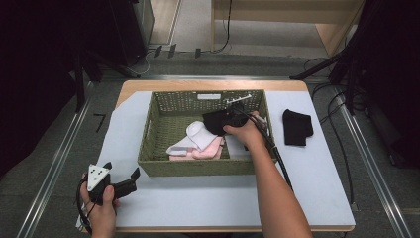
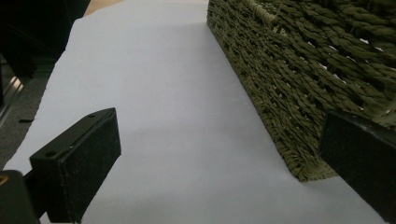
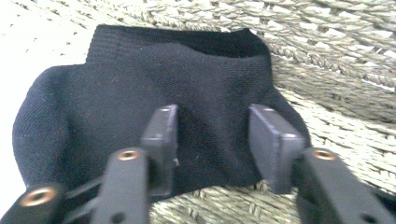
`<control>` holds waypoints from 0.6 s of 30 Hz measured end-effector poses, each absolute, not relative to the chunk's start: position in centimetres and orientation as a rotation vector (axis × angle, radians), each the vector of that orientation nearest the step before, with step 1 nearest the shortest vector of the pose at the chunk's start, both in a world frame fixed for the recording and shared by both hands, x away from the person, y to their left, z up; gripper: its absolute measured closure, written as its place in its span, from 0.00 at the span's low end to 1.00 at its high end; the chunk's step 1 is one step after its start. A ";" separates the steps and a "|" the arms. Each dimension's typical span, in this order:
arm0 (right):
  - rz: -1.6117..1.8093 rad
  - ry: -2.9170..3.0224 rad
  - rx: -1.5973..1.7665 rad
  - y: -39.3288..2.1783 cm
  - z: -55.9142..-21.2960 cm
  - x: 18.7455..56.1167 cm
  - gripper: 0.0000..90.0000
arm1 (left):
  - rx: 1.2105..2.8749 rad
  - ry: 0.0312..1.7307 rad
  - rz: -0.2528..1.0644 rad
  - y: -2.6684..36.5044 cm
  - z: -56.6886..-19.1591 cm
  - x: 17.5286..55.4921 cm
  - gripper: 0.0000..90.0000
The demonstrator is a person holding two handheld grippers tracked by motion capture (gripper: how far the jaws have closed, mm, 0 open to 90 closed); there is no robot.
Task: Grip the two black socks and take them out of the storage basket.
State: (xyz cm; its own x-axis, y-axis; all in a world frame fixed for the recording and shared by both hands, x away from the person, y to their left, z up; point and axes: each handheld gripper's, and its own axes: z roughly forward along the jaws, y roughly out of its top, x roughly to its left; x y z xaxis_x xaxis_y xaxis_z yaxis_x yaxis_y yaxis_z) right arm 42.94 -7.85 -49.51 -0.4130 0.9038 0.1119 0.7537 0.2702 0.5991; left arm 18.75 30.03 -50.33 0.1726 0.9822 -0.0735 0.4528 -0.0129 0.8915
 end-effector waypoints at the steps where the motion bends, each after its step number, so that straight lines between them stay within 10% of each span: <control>1: 0.841 2.297 1.535 -7.9 -49.4 42.9 0.77 | 1.600 1.406 0.785 30.0 -50.3 18.7 0.01; 5: 0.797 2.336 1.569 -8.0 -48.8 42.7 0.92 | 1.601 1.405 0.786 30.0 -50.3 18.8 0.01; 18: 0.952 2.282 1.509 -8.1 -45.2 40.9 0.95 | 1.628 1.399 0.792 29.8 -50.3 18.9 0.01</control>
State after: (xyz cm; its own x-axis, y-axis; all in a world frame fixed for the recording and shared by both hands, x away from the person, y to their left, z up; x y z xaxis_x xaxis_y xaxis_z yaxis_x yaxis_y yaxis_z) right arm 40.90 -8.08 -45.25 -0.4356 0.8881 0.1467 0.7291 0.2526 0.6361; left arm 18.87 29.81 -50.33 0.1817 0.9819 -0.0526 0.4601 -0.0376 0.8871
